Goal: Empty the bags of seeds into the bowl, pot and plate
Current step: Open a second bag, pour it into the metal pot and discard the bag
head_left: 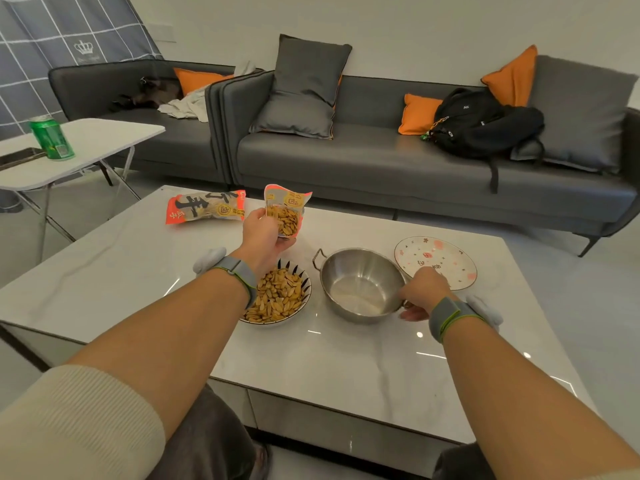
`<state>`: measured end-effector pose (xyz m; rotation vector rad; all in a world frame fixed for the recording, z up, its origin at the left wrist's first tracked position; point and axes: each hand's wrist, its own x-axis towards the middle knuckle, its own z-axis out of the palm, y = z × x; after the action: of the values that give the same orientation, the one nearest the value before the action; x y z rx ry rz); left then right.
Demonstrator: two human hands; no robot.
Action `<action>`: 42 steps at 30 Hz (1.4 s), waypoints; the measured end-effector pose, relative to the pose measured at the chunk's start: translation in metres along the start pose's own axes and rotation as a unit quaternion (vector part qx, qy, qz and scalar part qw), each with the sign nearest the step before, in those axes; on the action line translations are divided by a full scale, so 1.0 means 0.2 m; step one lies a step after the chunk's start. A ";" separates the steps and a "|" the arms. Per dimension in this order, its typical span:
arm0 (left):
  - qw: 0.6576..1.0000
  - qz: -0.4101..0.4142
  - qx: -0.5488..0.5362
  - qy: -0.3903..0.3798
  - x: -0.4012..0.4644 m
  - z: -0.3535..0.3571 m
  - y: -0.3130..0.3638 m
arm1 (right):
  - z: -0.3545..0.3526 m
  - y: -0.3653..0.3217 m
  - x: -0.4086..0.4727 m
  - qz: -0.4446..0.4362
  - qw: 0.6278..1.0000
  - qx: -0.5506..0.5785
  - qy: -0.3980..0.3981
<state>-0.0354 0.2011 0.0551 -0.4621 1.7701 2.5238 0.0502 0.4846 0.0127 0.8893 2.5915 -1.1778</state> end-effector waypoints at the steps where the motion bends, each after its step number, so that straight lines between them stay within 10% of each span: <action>1: 1.000 0.003 -0.002 -0.005 -0.01 0.00 0.00 | -0.01 0.02 -0.01 -0.003 1.000 -0.009 -0.007; 20: 0.992 0.060 0.109 -0.010 -0.17 0.02 0.00 | -0.01 -0.01 -0.16 -0.003 0.985 0.031 -0.170; 26: 0.984 0.081 0.147 -0.055 -0.18 0.08 -0.06 | -0.05 -0.08 -0.09 -0.101 0.989 -0.107 0.010; 34: 0.973 0.079 0.163 -0.142 -0.19 0.24 -0.11 | -0.03 -0.29 -0.12 -0.079 0.932 0.344 -0.085; 42: 0.928 0.130 0.280 -0.210 -0.16 0.29 -0.19 | -0.01 -0.30 -0.08 -0.118 0.927 0.316 -0.166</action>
<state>-0.0108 0.2730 0.0469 0.3320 2.3211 1.8845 0.0298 0.4486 0.0583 0.3984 2.0968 -2.0890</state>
